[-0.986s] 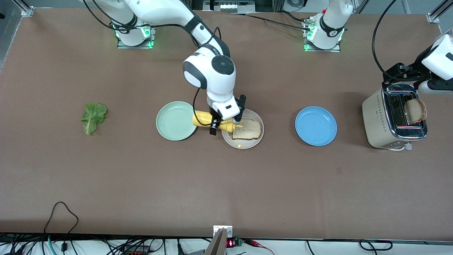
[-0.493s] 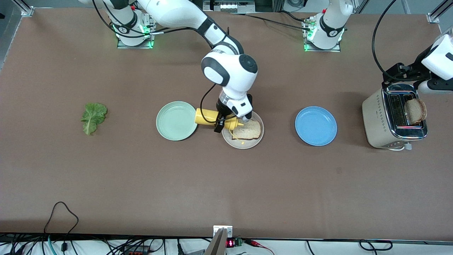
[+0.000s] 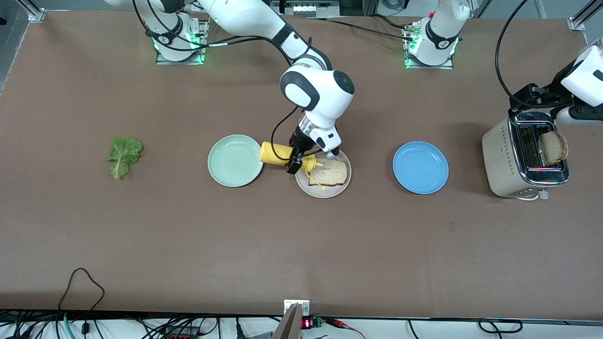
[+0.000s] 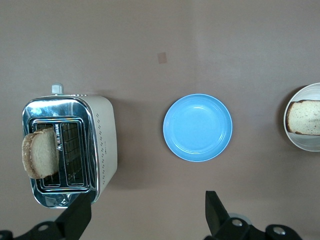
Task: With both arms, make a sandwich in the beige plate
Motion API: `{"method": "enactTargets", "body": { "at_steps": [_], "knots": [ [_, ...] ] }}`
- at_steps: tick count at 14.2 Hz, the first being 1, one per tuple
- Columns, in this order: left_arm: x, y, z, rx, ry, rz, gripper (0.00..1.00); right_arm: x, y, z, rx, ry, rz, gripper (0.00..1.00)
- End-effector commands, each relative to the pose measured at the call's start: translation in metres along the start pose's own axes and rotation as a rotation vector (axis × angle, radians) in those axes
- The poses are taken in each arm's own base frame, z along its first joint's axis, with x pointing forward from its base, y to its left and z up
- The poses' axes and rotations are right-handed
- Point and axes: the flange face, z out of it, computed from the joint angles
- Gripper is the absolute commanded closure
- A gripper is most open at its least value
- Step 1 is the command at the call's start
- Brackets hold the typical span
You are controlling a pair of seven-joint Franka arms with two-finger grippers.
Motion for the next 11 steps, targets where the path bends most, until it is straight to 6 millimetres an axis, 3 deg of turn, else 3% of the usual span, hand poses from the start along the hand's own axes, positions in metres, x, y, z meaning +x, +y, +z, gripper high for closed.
{"method": "enactTargets", "body": {
  "at_steps": [1,7,11],
  "knots": [
    [-0.003,-0.003,-0.003,0.015,0.004,0.019,0.0,0.015,-0.005,0.002,-0.063,-0.053,0.014,0.62],
    [-0.003,-0.003,-0.003,0.015,0.004,0.019,0.0,0.022,-0.014,0.011,-0.066,-0.059,0.052,0.62],
    [-0.003,-0.003,-0.003,0.015,0.004,0.019,0.0,0.014,-0.003,0.001,-0.061,-0.049,0.07,0.61]
  ]
}}
